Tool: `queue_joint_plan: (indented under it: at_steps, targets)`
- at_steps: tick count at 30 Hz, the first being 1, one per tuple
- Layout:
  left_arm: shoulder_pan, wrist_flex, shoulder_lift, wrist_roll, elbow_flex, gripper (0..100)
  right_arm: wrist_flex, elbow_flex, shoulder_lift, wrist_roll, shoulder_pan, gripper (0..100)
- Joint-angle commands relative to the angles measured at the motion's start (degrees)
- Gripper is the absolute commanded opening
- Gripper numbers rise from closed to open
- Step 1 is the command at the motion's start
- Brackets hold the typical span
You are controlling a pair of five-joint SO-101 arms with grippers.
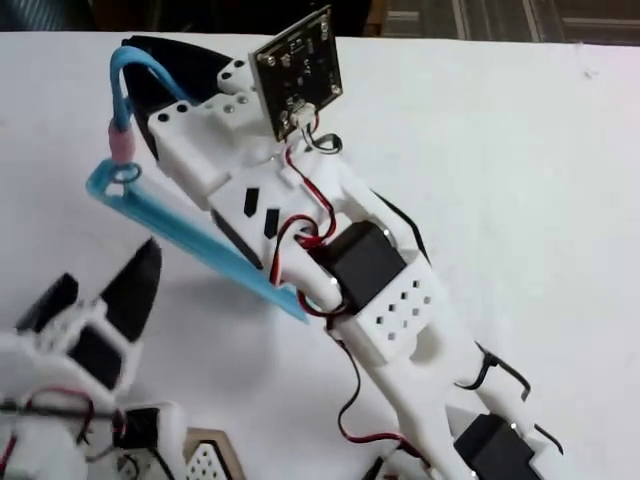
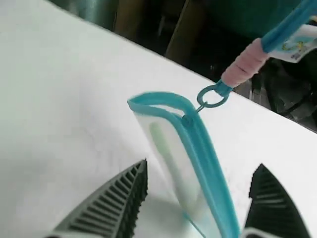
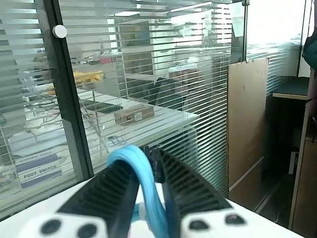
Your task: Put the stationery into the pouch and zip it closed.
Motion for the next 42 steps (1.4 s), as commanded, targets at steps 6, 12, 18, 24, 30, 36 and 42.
queue_joint_plan:
  at_steps: [6, 12, 18, 24, 30, 36, 42]
  targets:
    - [0.84, -6.15, 12.70, 2.02, 2.99, 33, 0.13, -2.55, -0.84, 0.70, -0.04, 1.6]
    - [1.10, -11.96, 15.87, 0.70, 6.42, 28, 0.04, -2.55, -0.84, 0.70, 0.13, 1.6]
    - [1.10, -13.27, 15.87, -8.88, 6.51, 3, -0.04, -2.37, -0.75, 0.70, 1.27, 1.6]
    - [1.19, -13.01, 15.96, -13.98, 7.38, 2, -0.40, -2.29, -0.31, 0.70, 2.59, 1.6]
    - [4.79, -11.60, 15.87, -17.67, 7.30, 2, -0.22, -2.37, -0.40, 0.70, 3.38, 1.6]
    - [4.88, -10.90, 15.87, -17.32, 7.56, 16, -0.04, -2.37, -0.57, 0.70, 3.30, 1.6]
    - [2.24, -10.55, 16.22, -0.70, 9.85, 35, -0.04, -2.29, -0.84, 0.70, 3.21, 1.6]
